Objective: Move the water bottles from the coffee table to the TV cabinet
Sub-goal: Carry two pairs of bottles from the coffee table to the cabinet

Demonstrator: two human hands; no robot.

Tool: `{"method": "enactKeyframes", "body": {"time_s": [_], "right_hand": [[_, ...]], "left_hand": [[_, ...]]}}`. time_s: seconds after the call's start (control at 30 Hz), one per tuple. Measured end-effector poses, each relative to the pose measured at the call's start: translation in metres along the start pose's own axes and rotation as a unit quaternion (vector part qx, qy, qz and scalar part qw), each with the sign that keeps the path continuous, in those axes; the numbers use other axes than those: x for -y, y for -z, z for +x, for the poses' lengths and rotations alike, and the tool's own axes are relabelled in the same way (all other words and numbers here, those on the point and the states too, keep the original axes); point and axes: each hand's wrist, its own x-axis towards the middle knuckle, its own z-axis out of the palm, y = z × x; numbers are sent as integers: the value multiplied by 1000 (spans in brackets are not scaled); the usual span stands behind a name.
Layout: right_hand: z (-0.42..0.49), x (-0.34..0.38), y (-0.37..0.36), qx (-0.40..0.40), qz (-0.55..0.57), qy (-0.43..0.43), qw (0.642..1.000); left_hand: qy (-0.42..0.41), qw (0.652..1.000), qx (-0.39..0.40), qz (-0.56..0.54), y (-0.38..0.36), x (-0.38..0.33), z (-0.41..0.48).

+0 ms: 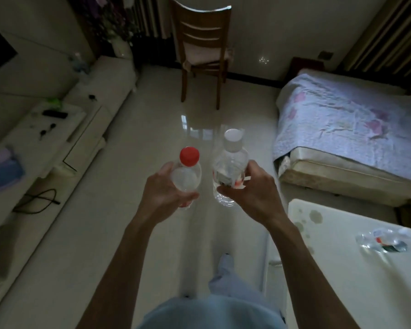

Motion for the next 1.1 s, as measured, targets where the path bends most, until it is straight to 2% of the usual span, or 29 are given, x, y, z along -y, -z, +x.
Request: {"method": "enactKeyframes", "body": {"time_s": [0.23,0.4,0.53,0.83,1.1], "right_hand": [[75,-12,16,45,14,71,996],[118,-12,11,69,22,114,991],[146,2,0,95,42,136,985],[209,40,-58,132,32,163,977],[287,105,-126,135,22,168,976]], "left_hand": [[27,997,-66,-10,-3,-32,41],[65,991,-99,-63,3,-34,60],[87,986,-131,-57,11,-30,74],[146,971,-174,-73,55,18,132],[125,974,-166,-94,127,53,225]]}}
